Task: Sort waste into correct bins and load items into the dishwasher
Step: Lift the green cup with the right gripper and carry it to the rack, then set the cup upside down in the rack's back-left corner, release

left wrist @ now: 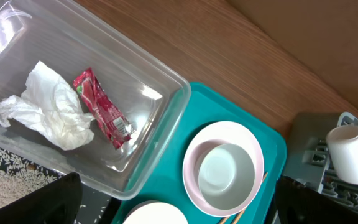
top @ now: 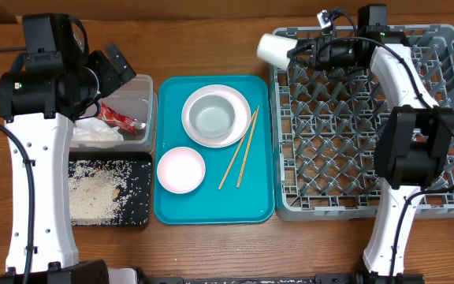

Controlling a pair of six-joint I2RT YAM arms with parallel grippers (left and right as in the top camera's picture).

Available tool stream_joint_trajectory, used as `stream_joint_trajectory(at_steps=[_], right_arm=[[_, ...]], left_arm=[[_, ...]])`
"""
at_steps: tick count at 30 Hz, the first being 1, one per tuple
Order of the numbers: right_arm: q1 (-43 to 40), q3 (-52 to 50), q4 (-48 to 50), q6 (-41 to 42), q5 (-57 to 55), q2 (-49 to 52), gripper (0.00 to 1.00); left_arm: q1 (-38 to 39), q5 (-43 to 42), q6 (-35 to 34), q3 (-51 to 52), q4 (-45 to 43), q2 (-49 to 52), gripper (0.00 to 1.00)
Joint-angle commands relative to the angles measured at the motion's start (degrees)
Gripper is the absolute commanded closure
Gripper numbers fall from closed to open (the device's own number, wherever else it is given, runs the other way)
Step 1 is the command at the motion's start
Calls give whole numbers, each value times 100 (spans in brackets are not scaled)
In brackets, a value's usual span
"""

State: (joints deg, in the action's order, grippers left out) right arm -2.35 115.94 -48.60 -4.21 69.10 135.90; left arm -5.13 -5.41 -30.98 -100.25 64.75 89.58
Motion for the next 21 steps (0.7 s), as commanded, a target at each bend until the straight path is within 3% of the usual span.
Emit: stream_joint_trajectory(at_steps=[1, 6, 12, 21], right_arm=[[-57, -146, -201, -232, -935, 79, 96], [-116, -146, -428, -243, -1425, 79, 96], [-129, -146, -890, -824, -1432, 79, 96], [-245, -94, -1659, -824, -1725, 61, 95]], left_arm=[[-11, -42, 76, -109, -9, -76, 0], [-11, -42, 74, -109, -9, -76, 0], [-11, -39, 76, -109, -9, -76, 0], [-11, -42, 76, -109, -9, -76, 0]])
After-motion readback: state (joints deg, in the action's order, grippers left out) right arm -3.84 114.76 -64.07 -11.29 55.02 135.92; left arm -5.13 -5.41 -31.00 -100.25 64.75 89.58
